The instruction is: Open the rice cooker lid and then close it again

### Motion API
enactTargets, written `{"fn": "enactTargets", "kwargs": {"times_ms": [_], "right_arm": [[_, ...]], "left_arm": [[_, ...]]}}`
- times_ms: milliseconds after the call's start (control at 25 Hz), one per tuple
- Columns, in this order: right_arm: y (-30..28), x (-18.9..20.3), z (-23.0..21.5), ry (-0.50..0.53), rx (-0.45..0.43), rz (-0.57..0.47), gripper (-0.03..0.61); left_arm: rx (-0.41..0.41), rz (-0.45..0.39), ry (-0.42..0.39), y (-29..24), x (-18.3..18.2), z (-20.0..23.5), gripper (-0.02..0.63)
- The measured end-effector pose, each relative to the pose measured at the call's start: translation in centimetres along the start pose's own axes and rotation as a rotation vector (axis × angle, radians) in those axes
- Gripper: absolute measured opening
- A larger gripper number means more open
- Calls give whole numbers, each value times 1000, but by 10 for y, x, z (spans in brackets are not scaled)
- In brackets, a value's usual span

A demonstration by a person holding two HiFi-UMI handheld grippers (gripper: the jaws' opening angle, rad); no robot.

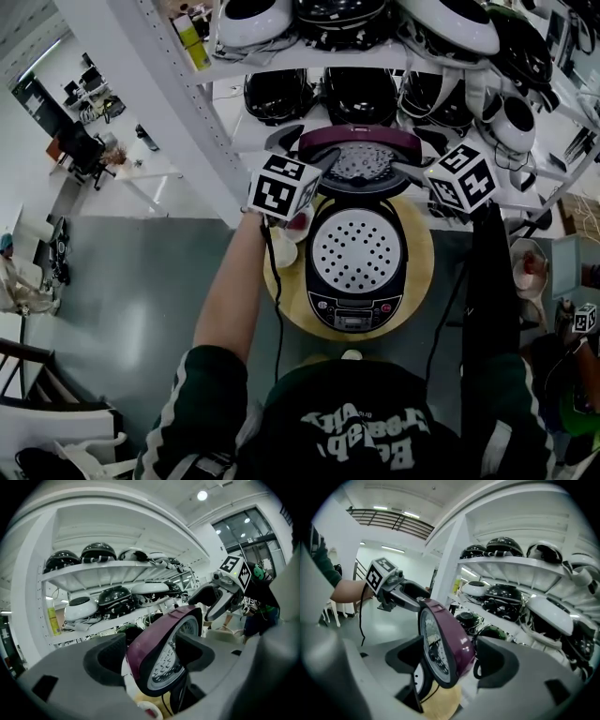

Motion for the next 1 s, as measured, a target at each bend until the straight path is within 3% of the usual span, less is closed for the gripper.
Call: {"fn": "enactTargets", "kwargs": {"times_ms": [200, 480, 800, 1000], "right_arm": [[-10, 10, -4, -20, -20, 19, 358], [0, 12, 7, -20, -46, 14, 353], [23, 15, 48, 18, -29, 53, 354], [43, 25, 87, 20, -4, 100, 348]], "left_arm": [[27, 62, -16, -17, 14, 5, 327], [54, 32, -5, -2, 12, -3, 325], [66, -10, -14, 38, 16, -30, 325], [126, -6, -12, 75, 30, -57, 325]]}}
Point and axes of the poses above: the fingertips, and each gripper's own axes: y backward along the fingers, z to its left, x out of its underside, the point moved 4 cm from there along y, backward along the fingers, and after that the axes turned 15 degrees about -z, right-handed, at the moved point
